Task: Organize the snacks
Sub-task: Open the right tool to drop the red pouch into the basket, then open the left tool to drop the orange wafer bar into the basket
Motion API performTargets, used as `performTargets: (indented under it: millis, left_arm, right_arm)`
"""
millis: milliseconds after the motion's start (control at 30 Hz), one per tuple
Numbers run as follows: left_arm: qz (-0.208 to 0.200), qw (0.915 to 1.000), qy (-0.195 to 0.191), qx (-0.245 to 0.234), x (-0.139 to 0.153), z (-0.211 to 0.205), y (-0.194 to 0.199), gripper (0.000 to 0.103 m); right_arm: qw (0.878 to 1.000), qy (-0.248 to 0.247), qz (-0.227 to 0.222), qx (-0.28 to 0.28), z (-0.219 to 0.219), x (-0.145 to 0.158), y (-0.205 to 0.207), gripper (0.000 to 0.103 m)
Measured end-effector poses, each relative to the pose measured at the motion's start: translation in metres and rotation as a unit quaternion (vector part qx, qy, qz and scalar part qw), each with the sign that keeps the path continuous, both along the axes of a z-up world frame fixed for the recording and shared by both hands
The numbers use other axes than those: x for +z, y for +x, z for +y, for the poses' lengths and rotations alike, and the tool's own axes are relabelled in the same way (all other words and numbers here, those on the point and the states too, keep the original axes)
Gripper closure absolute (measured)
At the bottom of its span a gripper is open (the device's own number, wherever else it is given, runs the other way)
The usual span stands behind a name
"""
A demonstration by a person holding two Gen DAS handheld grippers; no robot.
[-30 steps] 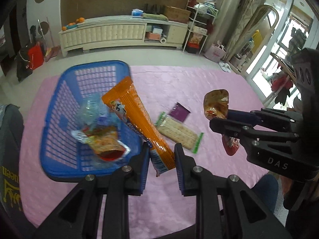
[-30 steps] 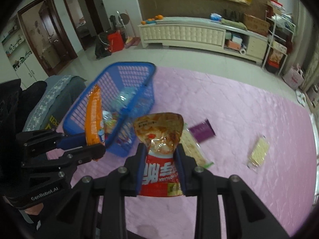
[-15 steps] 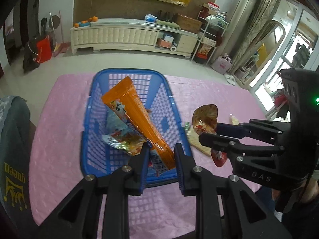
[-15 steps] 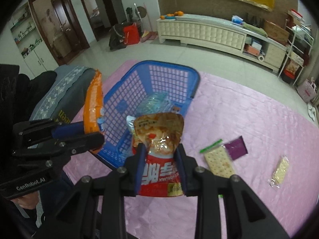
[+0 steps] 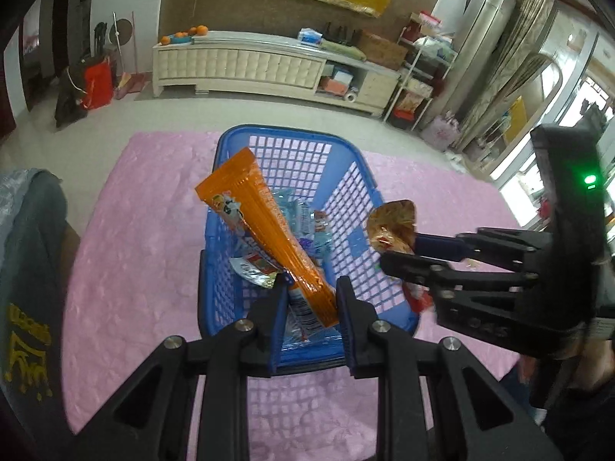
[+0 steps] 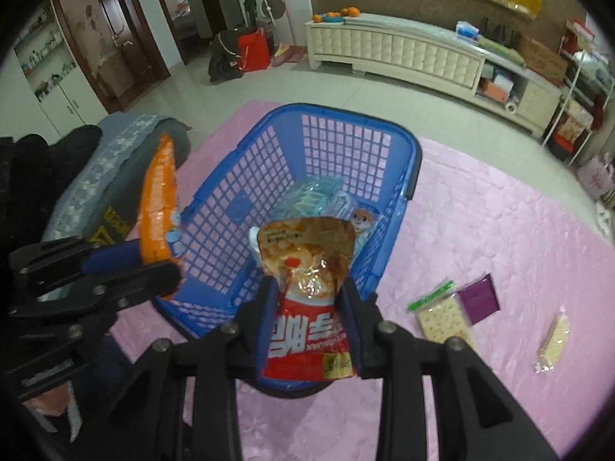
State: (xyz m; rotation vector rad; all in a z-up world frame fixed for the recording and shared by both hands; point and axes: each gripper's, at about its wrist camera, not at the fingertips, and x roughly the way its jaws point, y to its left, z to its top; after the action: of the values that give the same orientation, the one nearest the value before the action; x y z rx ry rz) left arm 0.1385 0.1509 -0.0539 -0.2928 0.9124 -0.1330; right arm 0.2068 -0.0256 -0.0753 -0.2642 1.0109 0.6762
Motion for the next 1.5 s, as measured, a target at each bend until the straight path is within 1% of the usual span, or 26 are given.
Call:
performTargets:
  millis: [33,67,100,133,167,200,333,467,633,700,833,967,1100,1200,1333,1500]
  left_arm:
    - [-0.001,0.9999,-0.01,0.0,0.0,0.0,0.0,0.08]
    - [-0.001,0.9999,-0.015,0.004,0.001,0.0,-0.002,0.08]
    - [-0.001,0.9999,-0.011,0.008,0.001,-0.001,-0.004,0.08]
    - [0.001,0.9999,-0.007,0.011,0.001,0.003,-0.004,0.08]
    - [0.002,0.9999,-0.005,0.013,0.001,0.003,-0.005,0.08]
    - [0.004,0.9999,-0.003,0.015,0.002,0.002,-0.006,0.08]
    - [0.01,0.9997,0.012,0.017,0.005,-0.002,-0.009,0.08]
    - [0.01,0.9996,0.024,0.011,0.007,-0.009,-0.008,0.08]
    - [0.012,0.9985,0.053,-0.006,0.008,-0.026,-0.004,0.08]
    - [0.017,0.998,0.059,-0.013,0.005,-0.03,0.001,0.08]
    - [0.026,0.9971,0.069,-0.022,-0.001,-0.033,0.011,0.08]
    - [0.03,0.9953,0.089,-0.023,-0.013,-0.033,0.02,0.08]
    - [0.046,0.9955,0.08,-0.02,-0.026,-0.025,0.028,0.08]
    - [0.052,0.9957,0.074,-0.019,-0.033,-0.02,0.031,0.08]
    - [0.057,0.9952,0.078,-0.016,-0.038,-0.017,0.034,0.08]
    - [0.06,0.996,0.067,-0.003,-0.042,-0.01,0.032,0.078]
  right_arm:
    - [1.0,-0.001,-0.001,0.001,0.002,0.0,0.0,0.058]
    - [1.0,-0.001,0.003,0.002,0.004,-0.002,0.0,0.049]
    - [1.0,0.0,0.01,0.0,0.005,-0.003,0.002,0.042]
    - [1.0,0.002,0.015,-0.003,0.004,-0.005,0.003,0.038]
    - [1.0,0.003,0.017,-0.006,0.004,-0.005,0.003,0.033]
    - [1.0,0.002,0.015,-0.012,0.002,-0.006,0.003,0.03]
    - [1.0,0.0,0.009,-0.025,-0.007,-0.003,0.001,0.028]
    - [0.999,0.01,0.0,-0.033,-0.019,0.005,-0.003,0.019]
    - [0.999,0.014,-0.013,-0.038,-0.031,0.013,-0.006,0.019]
    - [0.999,0.018,-0.013,-0.042,-0.035,0.012,-0.006,0.019]
    - [0.998,0.019,-0.01,-0.051,-0.042,0.007,-0.003,0.018]
    - [0.998,0.016,-0.003,-0.059,-0.045,0.0,0.003,0.018]
    - [0.998,0.016,0.014,-0.057,-0.044,-0.008,0.004,0.018]
    - [0.999,0.005,0.01,-0.054,-0.041,-0.013,0.005,0.018]
    - [0.998,0.002,0.021,-0.055,-0.039,-0.019,0.009,0.018]
    - [0.998,-0.003,0.021,-0.051,-0.037,-0.022,0.005,0.018]
